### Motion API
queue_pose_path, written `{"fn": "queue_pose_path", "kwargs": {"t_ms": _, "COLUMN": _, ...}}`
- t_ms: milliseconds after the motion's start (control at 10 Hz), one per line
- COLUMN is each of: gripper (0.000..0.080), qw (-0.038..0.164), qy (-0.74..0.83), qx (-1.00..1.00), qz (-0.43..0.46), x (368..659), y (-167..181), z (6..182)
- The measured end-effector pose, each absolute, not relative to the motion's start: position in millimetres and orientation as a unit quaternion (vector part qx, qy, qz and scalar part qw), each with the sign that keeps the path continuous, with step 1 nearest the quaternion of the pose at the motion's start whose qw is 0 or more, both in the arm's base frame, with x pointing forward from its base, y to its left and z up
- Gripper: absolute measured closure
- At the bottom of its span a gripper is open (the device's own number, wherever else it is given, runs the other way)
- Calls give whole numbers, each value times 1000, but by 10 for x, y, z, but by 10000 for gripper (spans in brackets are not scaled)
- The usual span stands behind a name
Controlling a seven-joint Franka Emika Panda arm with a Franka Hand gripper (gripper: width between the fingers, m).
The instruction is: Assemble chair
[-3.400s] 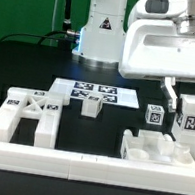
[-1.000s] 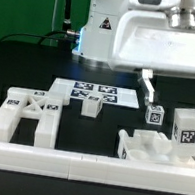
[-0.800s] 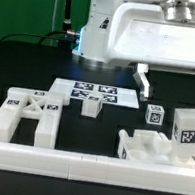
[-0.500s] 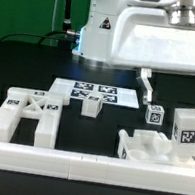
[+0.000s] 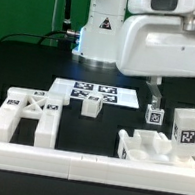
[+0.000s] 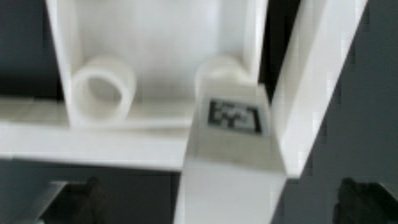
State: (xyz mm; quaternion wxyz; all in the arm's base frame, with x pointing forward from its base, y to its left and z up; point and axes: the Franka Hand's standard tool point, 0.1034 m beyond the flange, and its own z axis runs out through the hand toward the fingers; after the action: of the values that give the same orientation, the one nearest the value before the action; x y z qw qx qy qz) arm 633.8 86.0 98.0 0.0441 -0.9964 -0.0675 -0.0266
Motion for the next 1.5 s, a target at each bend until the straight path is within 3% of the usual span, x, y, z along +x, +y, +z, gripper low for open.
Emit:
{"fn": "queue_pose_path", "kwargs": {"t_ms": 300, "gripper": 151, "qw": 46, "qy": -41, "qx": -998, "qz": -11, "x": 6340, "y": 878, "z": 815}}
{"fn": "queue_pose_path", "kwargs": {"t_ms": 500, "gripper": 151, "qw": 47, "qy": -35, "qx": -998, "qz": -13, "x": 6371, "y": 891, "z": 832}}
{"fn": "queue_pose_path", "kwargs": {"t_ms": 700, "gripper": 424, "qw": 46, "qy": -38, "qx": -998, "qz": -14, "x": 6370, "y": 892, "z": 829}}
{"fn": "queue_pose_path", "kwargs": {"t_ms": 800, "gripper": 424, "qw": 46, "qy": -38, "qx": -998, "qz": -14, "x": 6369, "y": 890, "z": 827}}
{"fn": "queue_pose_path", "kwargs": {"t_ms": 900, "gripper": 514, "qw": 46, "qy": -38, "qx": -998, "qz": -14, "x": 6369, "y": 890, "z": 827}}
{"fn": "queue_pose_path", "kwargs": {"t_ms": 1300, "gripper": 514, "qw": 47, "qy": -12, "qx": -999, "qz": -13, "x": 6369, "y": 894, "z": 826}}
{"fn": "queue_pose_path", "kwargs": {"t_ms": 1500, "gripper": 514, "qw": 56, "qy": 132, "qx": -989, "qz": -34, "x": 6372, "y": 951, "z": 820}}
